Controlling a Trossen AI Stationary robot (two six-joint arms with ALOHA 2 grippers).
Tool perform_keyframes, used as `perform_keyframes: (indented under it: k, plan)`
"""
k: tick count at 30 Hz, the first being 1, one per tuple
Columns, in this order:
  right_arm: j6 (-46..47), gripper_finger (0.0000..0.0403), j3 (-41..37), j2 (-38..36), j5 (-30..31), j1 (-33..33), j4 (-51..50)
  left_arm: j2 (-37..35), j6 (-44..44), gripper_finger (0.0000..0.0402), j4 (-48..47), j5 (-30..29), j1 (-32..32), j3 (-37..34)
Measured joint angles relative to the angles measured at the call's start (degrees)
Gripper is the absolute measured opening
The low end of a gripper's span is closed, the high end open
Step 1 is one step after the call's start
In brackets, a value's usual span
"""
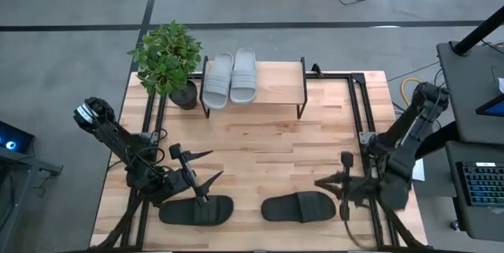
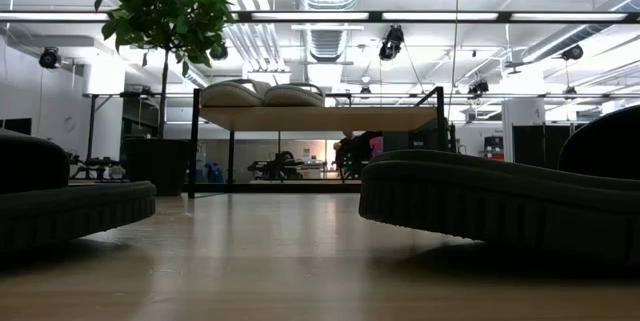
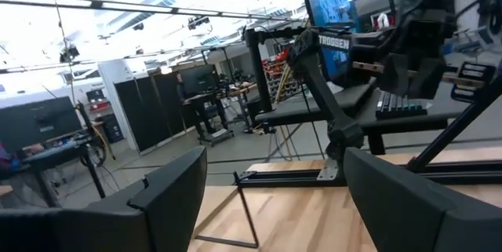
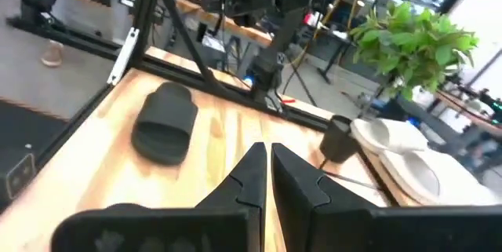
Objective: Pick and place slides into the shelf
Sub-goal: Put the right black slipper on the shelf
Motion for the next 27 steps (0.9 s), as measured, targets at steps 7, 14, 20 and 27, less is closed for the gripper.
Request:
perform_keyframes:
  k: [7,14,20,27]
  plan:
    - [15.55,0.0013,7.57,8.58,-3.26,4.18,-6.56,-0.35,-1.18,0.0283,0.04,-0.02,-0.3,0.02]
    - [22.3,0.0069,13.11,17.67,-10.35,5.94,-15.87,-0.68,-1.09,0.0283,0.08,0.02,-0.3,0.04]
    - [38.83,0.016,20.72,26.45,-9.89,5.99,-38.86,-1.3,-0.66,0.0283,0.04,0.09,-0.3,0.04]
    - [68.02,0.0202,31.4,34.12,-18.09,6.41,-75.0,-1.38,-0.61,0.0283,-0.01,0.11,-0.32,0.04]
